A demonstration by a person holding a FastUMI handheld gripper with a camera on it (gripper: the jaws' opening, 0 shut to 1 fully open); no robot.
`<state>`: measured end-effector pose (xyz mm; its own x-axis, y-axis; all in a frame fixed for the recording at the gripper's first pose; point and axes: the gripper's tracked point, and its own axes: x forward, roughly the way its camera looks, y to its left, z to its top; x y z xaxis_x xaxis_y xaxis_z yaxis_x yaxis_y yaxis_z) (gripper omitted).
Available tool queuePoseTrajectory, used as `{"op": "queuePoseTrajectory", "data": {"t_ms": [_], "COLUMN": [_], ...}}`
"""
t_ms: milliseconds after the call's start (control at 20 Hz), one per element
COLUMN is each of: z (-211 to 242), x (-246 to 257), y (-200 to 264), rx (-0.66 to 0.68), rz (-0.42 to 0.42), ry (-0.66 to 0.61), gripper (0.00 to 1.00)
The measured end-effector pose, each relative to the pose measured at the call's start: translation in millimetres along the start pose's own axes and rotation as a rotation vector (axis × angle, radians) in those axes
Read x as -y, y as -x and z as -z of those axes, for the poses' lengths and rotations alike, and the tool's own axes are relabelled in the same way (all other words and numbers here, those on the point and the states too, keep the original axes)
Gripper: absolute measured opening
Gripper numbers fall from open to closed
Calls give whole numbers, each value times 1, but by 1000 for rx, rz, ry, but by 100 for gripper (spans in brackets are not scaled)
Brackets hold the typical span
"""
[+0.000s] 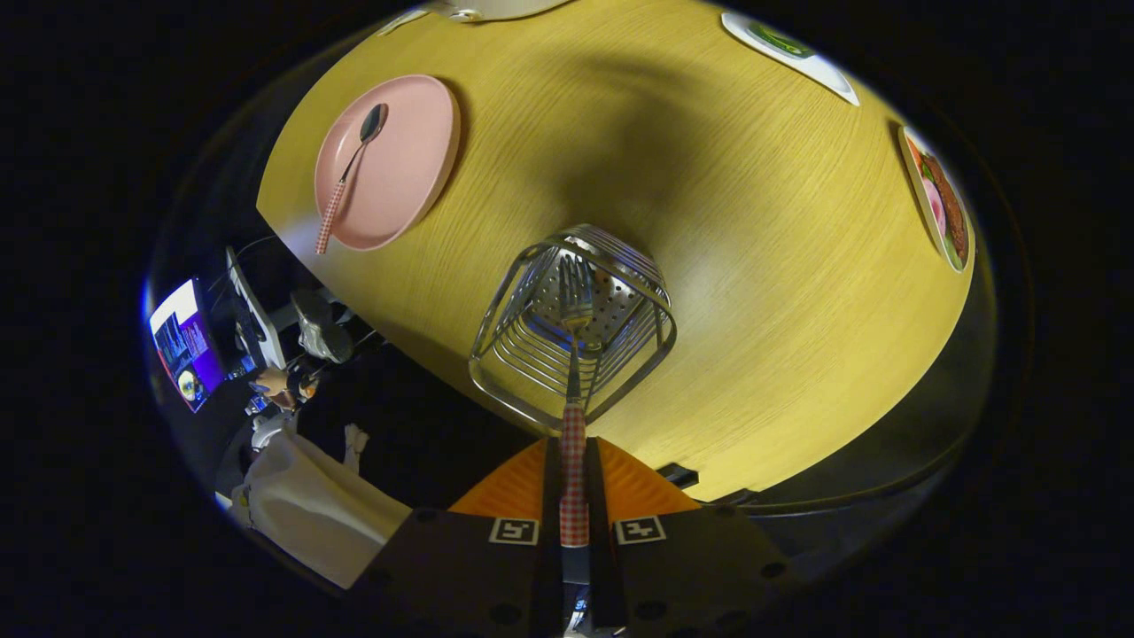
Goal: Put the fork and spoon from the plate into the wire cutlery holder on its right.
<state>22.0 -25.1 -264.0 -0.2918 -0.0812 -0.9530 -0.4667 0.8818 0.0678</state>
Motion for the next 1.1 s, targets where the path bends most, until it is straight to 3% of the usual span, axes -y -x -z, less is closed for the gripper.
{"op": "queuePoseTrajectory", "data": {"t_ms": [200,350,400,500,700,900,1100], "z": [-15,-27,-31,-32,-33,-33,-28], "x": [1,-5,-9,-11,-18,-18,-41], "y": [10,24,29,37,54,70,89], "rx": [97,219,264,357,561,770,969], "rz": [-3,-22,-29,-22,-1,93,125], "ry": [-18,-41,-48,-62,-112,-120,-165], "gripper": [49,84,86,100,99,100,100]}}
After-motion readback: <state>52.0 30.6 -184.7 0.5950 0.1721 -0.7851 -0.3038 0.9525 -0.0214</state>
